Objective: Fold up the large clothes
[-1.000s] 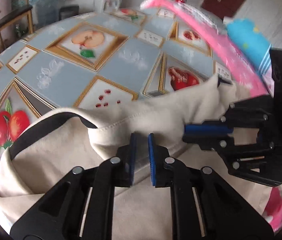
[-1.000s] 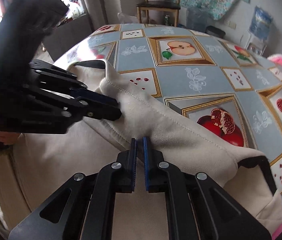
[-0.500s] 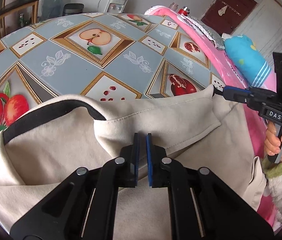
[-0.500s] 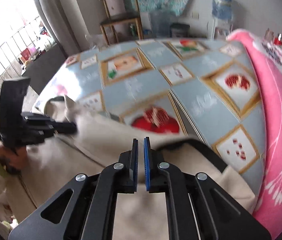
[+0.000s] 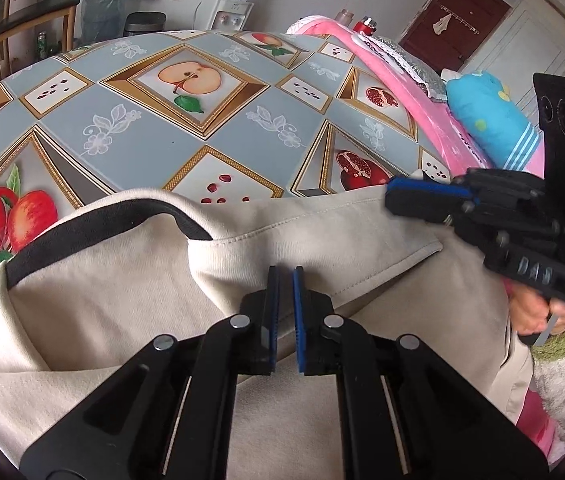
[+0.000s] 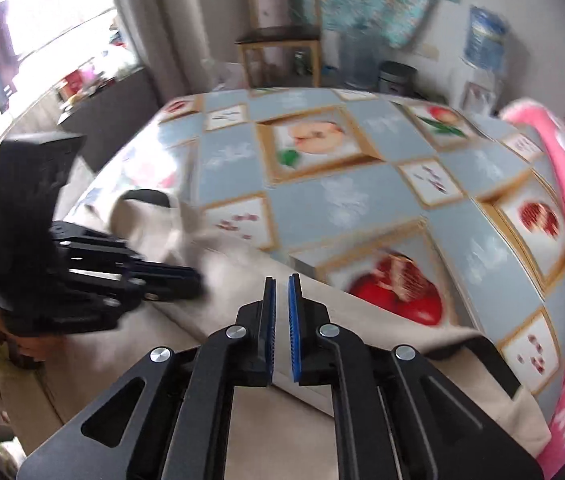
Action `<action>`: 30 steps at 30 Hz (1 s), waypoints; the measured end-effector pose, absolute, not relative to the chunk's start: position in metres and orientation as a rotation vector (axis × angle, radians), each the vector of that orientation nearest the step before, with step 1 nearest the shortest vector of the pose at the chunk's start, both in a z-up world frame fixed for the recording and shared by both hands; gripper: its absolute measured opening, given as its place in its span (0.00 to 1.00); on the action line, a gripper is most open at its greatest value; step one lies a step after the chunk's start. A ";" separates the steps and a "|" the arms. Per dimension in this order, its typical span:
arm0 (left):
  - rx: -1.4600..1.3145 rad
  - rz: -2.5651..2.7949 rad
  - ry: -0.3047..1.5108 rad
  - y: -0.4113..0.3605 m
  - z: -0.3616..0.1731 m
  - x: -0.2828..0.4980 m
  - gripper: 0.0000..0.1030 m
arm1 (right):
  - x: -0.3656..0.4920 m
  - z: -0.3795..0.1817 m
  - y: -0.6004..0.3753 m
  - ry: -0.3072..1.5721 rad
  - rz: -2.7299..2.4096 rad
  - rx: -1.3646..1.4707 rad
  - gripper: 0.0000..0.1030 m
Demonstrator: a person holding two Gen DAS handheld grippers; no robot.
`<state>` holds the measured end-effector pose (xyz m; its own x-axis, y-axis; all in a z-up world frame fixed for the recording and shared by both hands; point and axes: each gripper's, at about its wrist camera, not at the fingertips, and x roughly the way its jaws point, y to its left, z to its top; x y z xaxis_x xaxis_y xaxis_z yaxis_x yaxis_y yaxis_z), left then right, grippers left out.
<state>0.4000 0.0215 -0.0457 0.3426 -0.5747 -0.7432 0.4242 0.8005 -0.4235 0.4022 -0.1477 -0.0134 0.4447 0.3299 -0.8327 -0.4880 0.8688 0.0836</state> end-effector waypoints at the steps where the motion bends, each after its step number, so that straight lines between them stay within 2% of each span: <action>1: -0.165 -0.652 1.034 0.021 -0.046 0.400 0.08 | 0.405 -0.023 -0.142 1.008 0.514 -0.191 0.07; 4: -0.151 -0.642 1.028 0.022 -0.040 0.399 0.08 | 0.404 -0.035 -0.139 0.992 0.511 -0.203 0.07; 9: -0.133 -0.634 0.914 0.028 -0.011 0.404 0.08 | 0.403 -0.035 -0.144 1.003 0.527 -0.185 0.07; 12: -0.081 -0.527 1.028 0.025 -0.031 0.420 0.07 | 0.403 -0.035 -0.143 0.998 0.527 -0.199 0.07; 19: -0.059 -0.550 1.003 0.029 -0.033 0.406 0.07 | 0.392 -0.008 -0.187 0.963 0.464 -0.173 0.10; 21: -0.064 -0.553 0.995 0.030 -0.035 0.404 0.07 | 0.392 -0.019 -0.200 1.000 0.370 -0.222 0.14; 23: -0.082 -0.555 0.997 0.031 -0.035 0.405 0.07 | 0.392 -0.036 -0.212 1.040 0.348 -0.217 0.14; 30: -0.048 -0.542 0.993 0.026 -0.037 0.402 0.07 | 0.374 -0.012 -0.183 0.986 0.465 -0.154 0.15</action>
<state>0.4017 0.0262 -0.0372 0.4257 -0.4549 -0.7822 0.4122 0.8670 -0.2799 0.3742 -0.1831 -0.0115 0.4634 0.3085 -0.8307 -0.4454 0.8915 0.0826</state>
